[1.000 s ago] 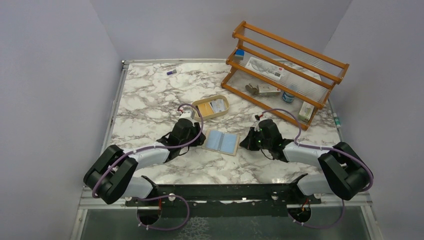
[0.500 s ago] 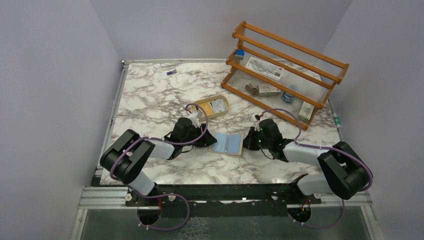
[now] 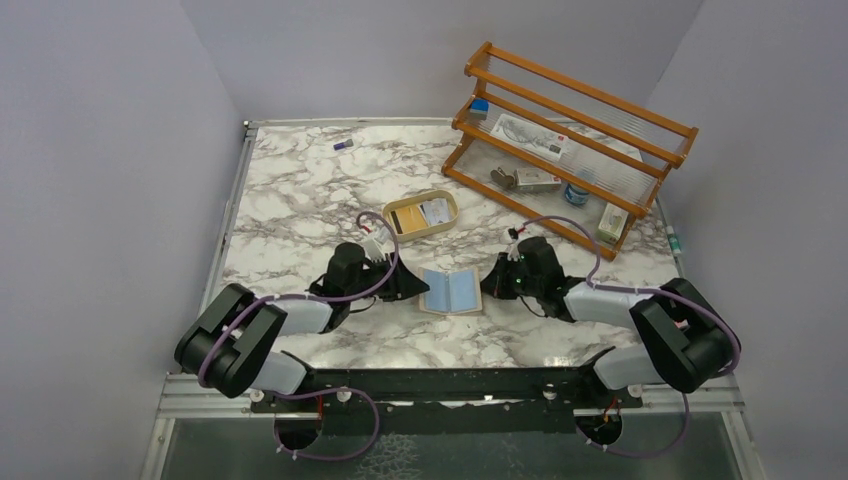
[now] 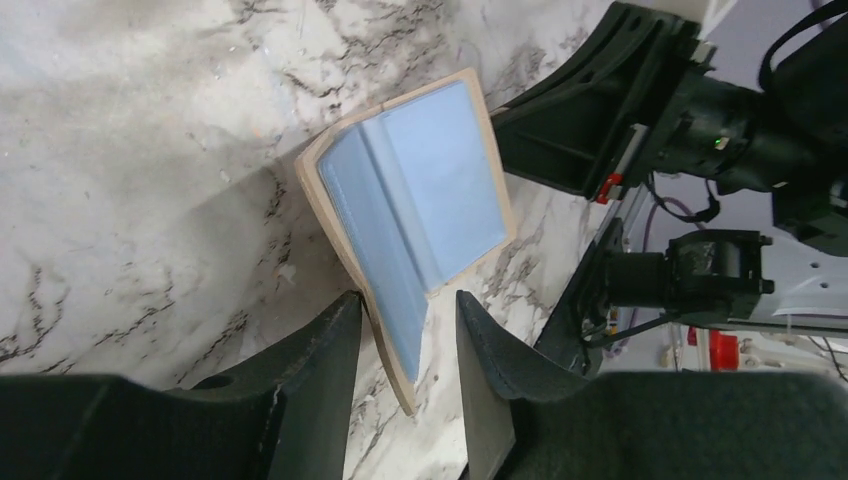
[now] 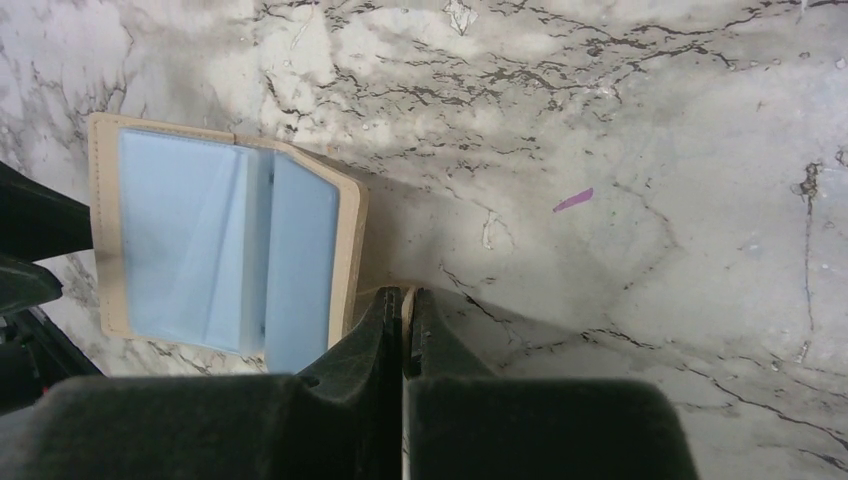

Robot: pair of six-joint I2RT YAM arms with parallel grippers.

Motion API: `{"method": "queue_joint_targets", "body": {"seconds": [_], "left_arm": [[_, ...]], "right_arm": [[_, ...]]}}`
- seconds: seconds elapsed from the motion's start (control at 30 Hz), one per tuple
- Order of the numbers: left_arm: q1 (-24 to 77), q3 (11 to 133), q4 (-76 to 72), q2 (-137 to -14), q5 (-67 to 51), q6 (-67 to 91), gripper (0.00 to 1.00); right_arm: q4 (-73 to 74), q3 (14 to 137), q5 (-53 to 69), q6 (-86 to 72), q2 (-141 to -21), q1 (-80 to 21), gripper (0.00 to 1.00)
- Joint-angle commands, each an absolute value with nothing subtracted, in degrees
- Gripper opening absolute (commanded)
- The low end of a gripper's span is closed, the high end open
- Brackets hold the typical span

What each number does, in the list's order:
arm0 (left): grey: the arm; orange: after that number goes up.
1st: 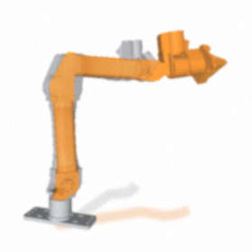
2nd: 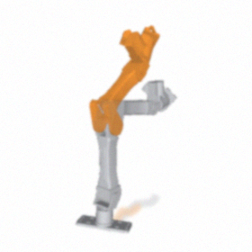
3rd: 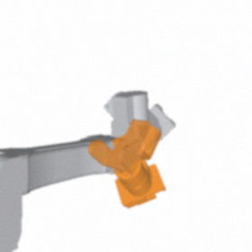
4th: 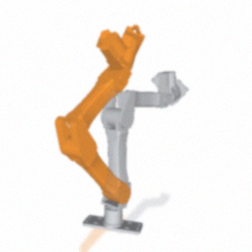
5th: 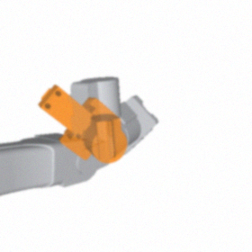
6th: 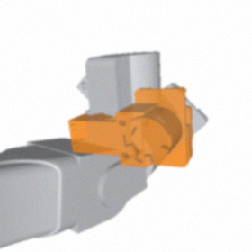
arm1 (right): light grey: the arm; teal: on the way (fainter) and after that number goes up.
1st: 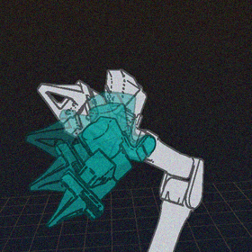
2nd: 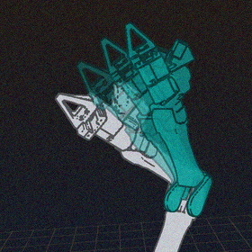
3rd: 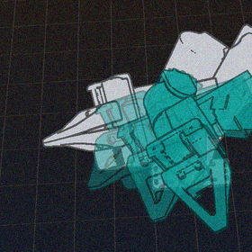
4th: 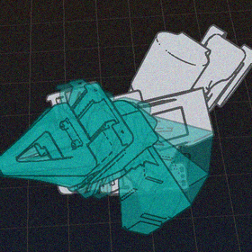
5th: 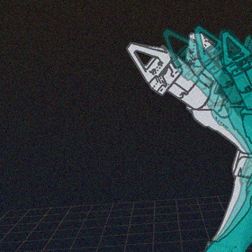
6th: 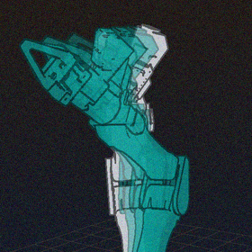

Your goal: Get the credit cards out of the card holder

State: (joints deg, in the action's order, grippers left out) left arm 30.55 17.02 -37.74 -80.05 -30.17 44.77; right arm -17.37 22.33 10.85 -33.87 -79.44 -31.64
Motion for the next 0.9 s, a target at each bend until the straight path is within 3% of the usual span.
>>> {"method": "queue_joint_targets", "body": {"seconds": [0.0,0.17,0.67,0.87], "left_arm": [[30.41,15.37,-44.15,-79.76,-31.56,48.22,0.39],[30.41,13.38,-53.20,-83.74,-31.95,51.97,0.35],[31.57,13.65,-50.99,-86.80,-28.22,51.52,0.32],[31.07,14.47,-44.22,-82.68,-26.46,49.39,0.18]], "right_arm": [[-15.73,22.21,11.94,-32.88,-81.68,-31.34,0.01],[-15.59,22.11,11.89,-32.78,-81.86,-31.36,0.01],[-15.36,22.19,11.67,-32.61,-82.27,-31.35,0.01],[-13.80,22.78,10.96,-32.91,-81.54,-31.34,0.02]]}}
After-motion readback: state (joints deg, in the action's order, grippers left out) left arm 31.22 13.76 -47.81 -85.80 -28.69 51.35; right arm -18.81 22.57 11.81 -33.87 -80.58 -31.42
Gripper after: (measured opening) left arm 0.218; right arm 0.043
